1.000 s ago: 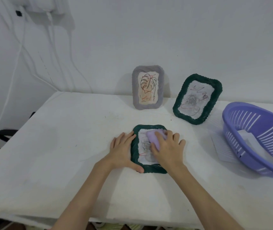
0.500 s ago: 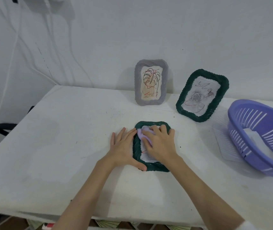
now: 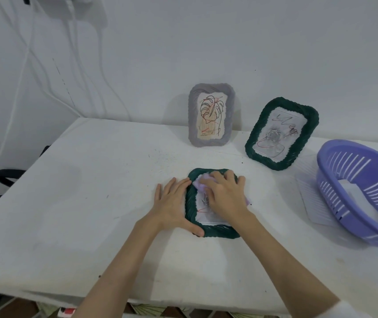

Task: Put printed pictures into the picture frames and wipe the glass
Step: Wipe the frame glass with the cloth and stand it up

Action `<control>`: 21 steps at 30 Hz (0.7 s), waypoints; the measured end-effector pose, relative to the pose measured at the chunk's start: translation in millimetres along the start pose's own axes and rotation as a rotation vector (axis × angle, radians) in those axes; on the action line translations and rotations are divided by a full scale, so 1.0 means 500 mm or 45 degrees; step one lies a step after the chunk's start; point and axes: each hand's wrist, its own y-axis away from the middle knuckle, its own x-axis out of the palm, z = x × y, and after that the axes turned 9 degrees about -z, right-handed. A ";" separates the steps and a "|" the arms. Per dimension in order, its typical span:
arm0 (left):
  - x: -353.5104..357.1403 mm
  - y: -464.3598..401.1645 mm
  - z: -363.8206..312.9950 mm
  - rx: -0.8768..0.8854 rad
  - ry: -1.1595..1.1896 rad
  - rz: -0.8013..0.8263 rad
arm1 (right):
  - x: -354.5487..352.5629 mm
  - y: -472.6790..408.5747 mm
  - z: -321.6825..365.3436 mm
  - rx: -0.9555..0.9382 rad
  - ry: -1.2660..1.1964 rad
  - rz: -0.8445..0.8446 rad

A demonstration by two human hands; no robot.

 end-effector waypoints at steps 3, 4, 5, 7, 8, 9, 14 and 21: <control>0.002 -0.001 0.004 0.011 -0.009 -0.011 | -0.031 0.046 -0.012 -0.133 -0.134 -0.001; 0.003 0.000 0.005 0.016 -0.005 -0.012 | -0.044 0.062 -0.022 -0.150 -0.156 0.009; 0.004 0.000 0.007 0.023 0.003 -0.016 | -0.054 0.075 -0.036 -0.148 -0.162 0.018; 0.007 0.000 0.010 0.043 0.013 -0.026 | -0.065 0.083 -0.066 -0.083 -0.142 0.038; 0.008 0.001 0.011 0.054 0.013 -0.031 | -0.065 0.076 -0.074 -0.031 -0.130 0.059; 0.009 0.001 0.012 0.063 0.013 -0.036 | -0.065 0.065 -0.075 0.019 -0.123 0.084; 0.010 0.004 0.011 0.078 0.000 -0.028 | -0.046 0.042 0.000 -0.042 -0.165 0.144; 0.008 0.006 0.007 0.073 0.006 -0.022 | -0.089 0.108 -0.027 -0.202 -0.181 0.105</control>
